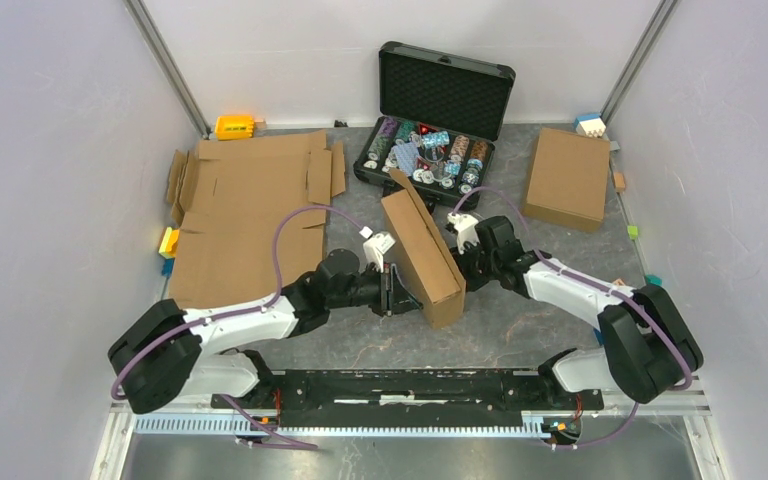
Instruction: Fold the paper box
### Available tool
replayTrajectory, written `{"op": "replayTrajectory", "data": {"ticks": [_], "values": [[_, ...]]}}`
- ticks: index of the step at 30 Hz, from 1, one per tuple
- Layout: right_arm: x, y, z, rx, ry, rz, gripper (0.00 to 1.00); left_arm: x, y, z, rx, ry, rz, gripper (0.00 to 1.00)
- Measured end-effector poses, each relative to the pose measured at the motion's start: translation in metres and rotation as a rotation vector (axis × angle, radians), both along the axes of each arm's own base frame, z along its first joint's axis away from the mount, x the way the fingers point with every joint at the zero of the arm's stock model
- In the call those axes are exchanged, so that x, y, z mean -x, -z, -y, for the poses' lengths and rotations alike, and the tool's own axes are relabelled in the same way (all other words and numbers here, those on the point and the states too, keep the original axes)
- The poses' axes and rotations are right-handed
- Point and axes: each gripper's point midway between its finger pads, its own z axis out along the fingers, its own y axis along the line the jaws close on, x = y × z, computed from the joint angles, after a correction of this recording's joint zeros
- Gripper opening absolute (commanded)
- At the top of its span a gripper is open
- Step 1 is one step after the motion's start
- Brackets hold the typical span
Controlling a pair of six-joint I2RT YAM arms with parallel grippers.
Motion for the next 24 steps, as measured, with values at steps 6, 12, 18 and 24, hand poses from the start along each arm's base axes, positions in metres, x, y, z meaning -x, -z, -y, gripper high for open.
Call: {"op": "replayTrajectory", "data": {"ticks": [6,12,18,24], "values": [[-0.014,-0.009,0.02,0.04,0.074,0.038,0.39,-0.004,0.004,-0.022,-0.092,-0.035,0.021,0.35],[-0.031,-0.038,0.046,0.05,0.197,0.13,0.49,-0.056,-0.014,-0.061,-0.099,-0.171,0.063,0.43],[-0.05,-0.107,0.067,0.05,0.331,0.326,0.98,-0.092,-0.021,-0.088,-0.084,-0.297,0.073,0.61],[-0.047,-0.195,0.082,-0.063,0.43,0.553,0.98,-0.13,-0.053,-0.1,-0.048,-0.404,0.147,0.81]]}}
